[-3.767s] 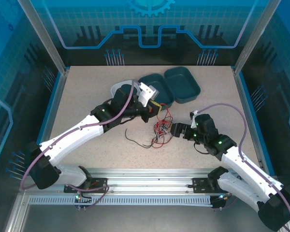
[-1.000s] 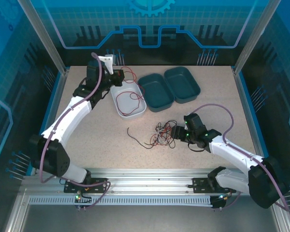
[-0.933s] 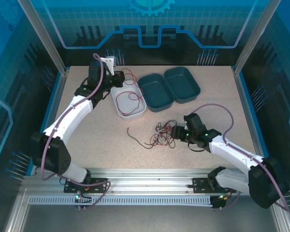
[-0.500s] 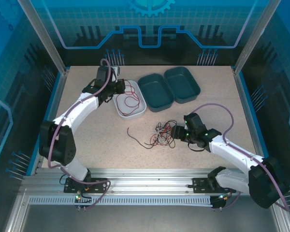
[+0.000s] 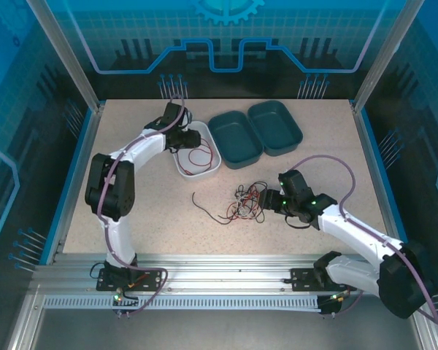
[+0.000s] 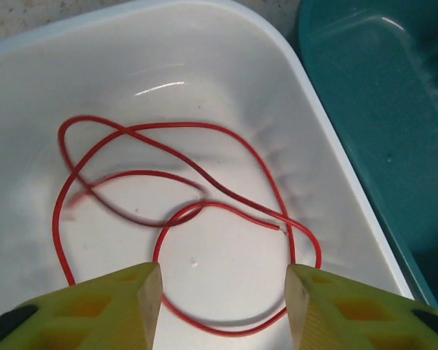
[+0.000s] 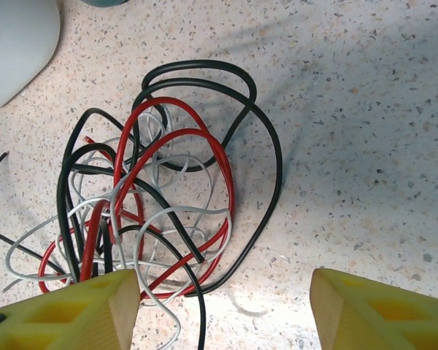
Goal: Untangle the cables
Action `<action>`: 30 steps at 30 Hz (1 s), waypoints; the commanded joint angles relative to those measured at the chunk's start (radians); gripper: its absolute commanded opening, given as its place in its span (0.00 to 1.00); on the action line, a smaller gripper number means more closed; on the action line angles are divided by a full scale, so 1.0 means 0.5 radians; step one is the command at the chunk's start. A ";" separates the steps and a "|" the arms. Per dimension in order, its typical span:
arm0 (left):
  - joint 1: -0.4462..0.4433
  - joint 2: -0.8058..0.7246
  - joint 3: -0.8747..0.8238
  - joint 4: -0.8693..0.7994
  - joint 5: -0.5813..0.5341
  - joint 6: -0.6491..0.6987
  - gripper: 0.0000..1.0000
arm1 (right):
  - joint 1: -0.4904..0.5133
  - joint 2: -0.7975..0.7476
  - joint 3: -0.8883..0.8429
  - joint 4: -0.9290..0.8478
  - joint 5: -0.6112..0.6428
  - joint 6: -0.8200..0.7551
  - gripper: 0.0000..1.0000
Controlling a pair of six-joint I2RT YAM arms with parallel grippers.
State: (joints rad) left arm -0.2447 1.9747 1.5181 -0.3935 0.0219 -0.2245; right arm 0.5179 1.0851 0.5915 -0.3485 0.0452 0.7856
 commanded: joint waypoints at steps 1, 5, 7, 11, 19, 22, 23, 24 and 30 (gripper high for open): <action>0.017 0.054 0.123 -0.153 0.009 0.075 0.55 | 0.030 -0.047 0.082 -0.101 0.035 0.002 0.63; 0.019 -0.012 0.100 -0.133 0.022 0.069 0.67 | 0.042 -0.067 0.129 -0.175 0.049 -0.004 0.63; 0.017 -0.067 0.085 -0.131 0.051 0.063 0.70 | 0.049 -0.078 0.155 -0.219 0.059 -0.010 0.63; 0.015 -0.239 0.007 -0.098 0.140 0.034 0.80 | 0.056 -0.111 0.228 -0.326 0.101 -0.033 0.63; -0.038 -0.796 -0.494 0.237 0.368 -0.135 0.99 | 0.064 -0.159 0.352 -0.435 0.160 -0.046 0.58; -0.126 -0.996 -0.720 0.363 0.339 -0.165 0.99 | 0.080 -0.104 0.414 -0.457 0.113 -0.047 0.55; -0.163 -1.064 -0.799 0.403 0.315 -0.177 0.99 | 0.096 -0.070 0.449 -0.481 0.100 -0.056 0.56; -0.192 -1.131 -0.887 0.465 0.314 -0.193 0.99 | 0.127 -0.033 0.487 -0.506 0.099 -0.072 0.56; -0.225 -1.465 -1.397 0.934 0.395 -0.484 0.99 | 0.269 0.235 0.737 -0.707 0.203 -0.079 0.44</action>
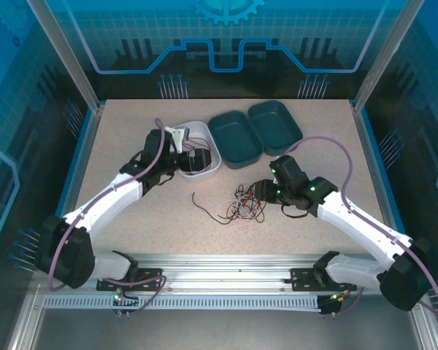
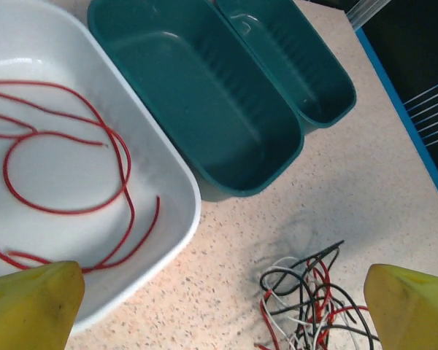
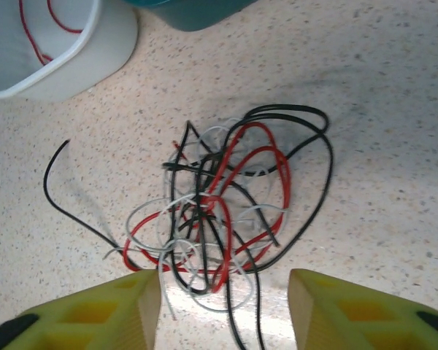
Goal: Untangle the cables
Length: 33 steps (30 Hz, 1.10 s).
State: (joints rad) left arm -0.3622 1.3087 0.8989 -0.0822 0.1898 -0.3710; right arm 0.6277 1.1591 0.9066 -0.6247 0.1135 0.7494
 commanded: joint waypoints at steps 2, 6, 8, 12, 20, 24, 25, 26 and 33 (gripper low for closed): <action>0.010 -0.213 -0.263 0.363 0.025 -0.231 0.99 | 0.064 0.159 0.151 -0.196 0.101 0.004 0.43; 0.010 -0.338 -0.357 0.306 -0.060 -0.207 0.99 | 0.065 0.258 0.201 -0.297 0.197 0.027 0.41; 0.013 -0.385 -0.388 0.274 -0.102 -0.197 0.99 | 0.064 0.280 0.195 -0.287 0.187 0.025 0.41; 0.013 -0.450 -0.443 0.275 -0.167 -0.209 0.99 | 0.064 0.319 0.175 -0.196 0.104 0.015 0.40; 0.021 -0.461 -0.454 0.281 -0.196 -0.242 0.99 | 0.064 0.456 0.173 -0.075 0.027 -0.009 0.34; 0.031 -0.464 -0.456 0.263 -0.199 -0.264 0.99 | 0.064 0.522 0.176 0.007 -0.032 -0.029 0.27; 0.034 -0.468 -0.457 0.261 -0.201 -0.270 0.99 | 0.064 0.534 0.184 0.016 -0.034 -0.032 0.24; 0.041 -0.473 -0.459 0.257 -0.206 -0.272 0.99 | 0.064 0.546 0.195 0.008 -0.026 -0.035 0.20; 0.075 -0.531 -0.454 0.214 -0.215 -0.313 0.99 | 0.065 0.437 0.259 -0.090 0.083 -0.082 0.08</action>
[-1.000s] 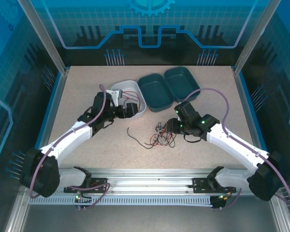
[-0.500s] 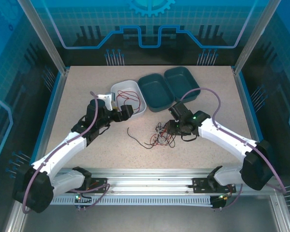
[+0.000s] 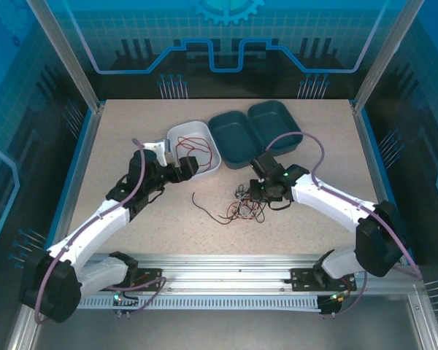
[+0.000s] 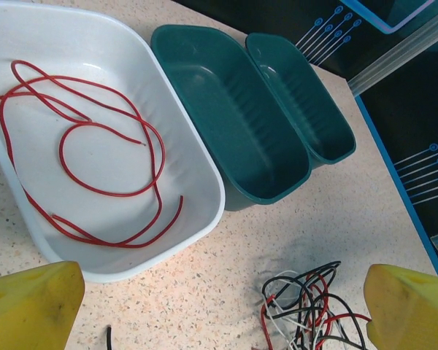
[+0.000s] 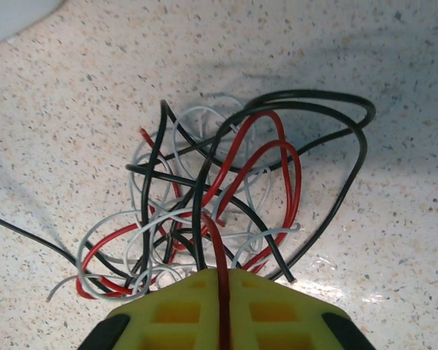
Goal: Untangle the cables
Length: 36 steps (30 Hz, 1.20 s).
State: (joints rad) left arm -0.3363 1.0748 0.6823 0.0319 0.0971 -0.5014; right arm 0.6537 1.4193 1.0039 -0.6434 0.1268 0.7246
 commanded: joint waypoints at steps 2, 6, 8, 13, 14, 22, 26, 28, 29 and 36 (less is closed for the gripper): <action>0.025 -0.076 -0.009 -0.015 -0.014 -0.053 0.99 | 0.013 -0.165 0.072 -0.073 0.077 -0.054 0.06; 0.025 -0.096 0.011 -0.008 0.045 -0.044 0.99 | 0.021 -0.328 0.099 -0.112 0.121 -0.115 0.03; 0.025 -0.109 0.019 0.012 0.085 -0.031 0.99 | 0.025 -0.411 0.125 -0.128 0.136 -0.163 0.03; 0.024 -0.120 0.014 0.057 0.121 -0.095 0.99 | 0.036 -0.579 0.230 -0.135 0.105 -0.299 0.02; 0.022 -0.122 0.008 0.079 0.151 -0.093 0.99 | 0.038 -0.604 0.256 -0.134 0.088 -0.325 0.02; 0.024 -0.093 0.004 0.231 0.417 -0.034 0.99 | 0.042 -0.703 0.460 -0.011 -0.143 -0.485 0.02; 0.016 -0.057 0.022 0.296 0.566 -0.005 0.99 | 0.043 -0.706 0.597 0.017 -0.203 -0.556 0.01; 0.002 -0.034 0.039 0.321 0.627 0.007 0.99 | 0.040 -0.696 0.671 0.007 -0.207 -0.588 0.01; -0.011 -0.025 0.054 0.327 0.662 0.016 0.99 | 0.042 -0.689 0.709 -0.001 -0.216 -0.611 0.01; -0.171 -0.005 0.171 0.291 0.820 0.242 0.94 | 0.043 -0.643 0.936 -0.045 -0.225 -0.706 0.00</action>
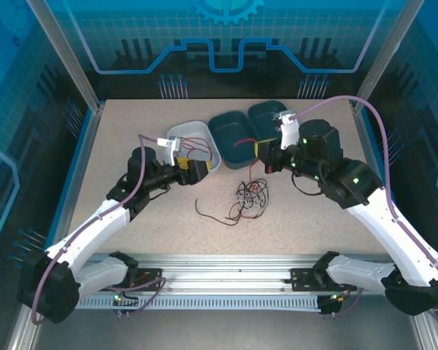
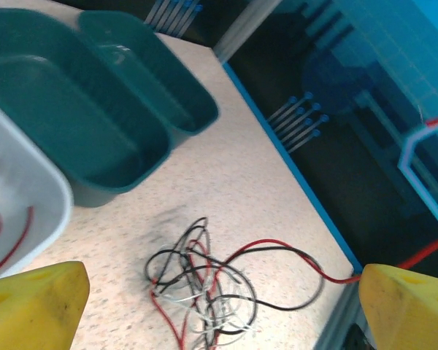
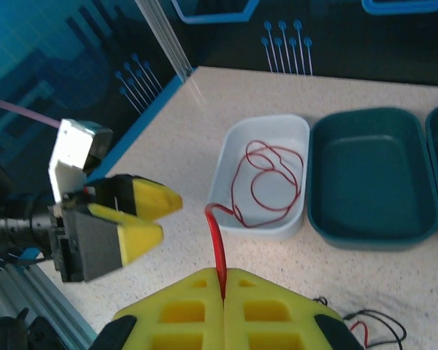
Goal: Untangle the cables
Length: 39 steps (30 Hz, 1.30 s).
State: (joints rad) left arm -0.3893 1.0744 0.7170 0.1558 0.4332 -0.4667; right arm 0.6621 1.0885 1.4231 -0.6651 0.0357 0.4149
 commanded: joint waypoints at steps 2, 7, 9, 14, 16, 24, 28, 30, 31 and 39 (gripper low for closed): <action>-0.143 -0.005 0.106 0.063 0.154 0.257 0.93 | 0.025 0.032 0.157 -0.001 -0.044 -0.100 0.00; -0.371 -0.007 -0.007 0.421 0.001 0.385 0.86 | 0.025 0.082 0.307 -0.010 0.037 -0.092 0.00; -0.444 0.017 -0.032 0.551 -0.084 0.403 0.84 | 0.023 0.108 0.369 -0.020 0.073 -0.080 0.00; -0.580 0.116 0.002 0.683 -0.228 0.460 0.83 | 0.023 0.162 0.453 0.019 0.036 -0.053 0.00; -0.606 0.129 0.014 0.719 -0.260 0.459 0.84 | 0.023 0.176 0.452 0.035 0.021 -0.042 0.00; -0.678 0.077 0.061 0.769 -0.289 0.477 0.80 | 0.021 0.234 0.365 0.099 -0.056 0.016 0.01; -0.714 0.134 0.154 0.670 -0.354 0.554 0.76 | 0.023 0.271 0.346 0.139 -0.104 0.047 0.01; -0.731 0.163 0.195 0.634 -0.443 0.570 0.74 | 0.023 0.292 0.344 0.151 -0.130 0.057 0.01; -0.734 0.174 0.211 0.624 -0.503 0.571 0.74 | 0.026 0.304 0.341 0.155 -0.146 0.063 0.01; -0.739 0.248 0.332 0.571 -0.578 0.647 0.68 | 0.023 0.355 0.317 0.170 -0.199 0.093 0.01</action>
State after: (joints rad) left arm -0.7521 1.1824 0.8356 0.4603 0.1741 -0.1814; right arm 0.6621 1.2575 1.5890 -0.6079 -0.0372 0.4477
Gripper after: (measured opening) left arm 0.692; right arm 0.040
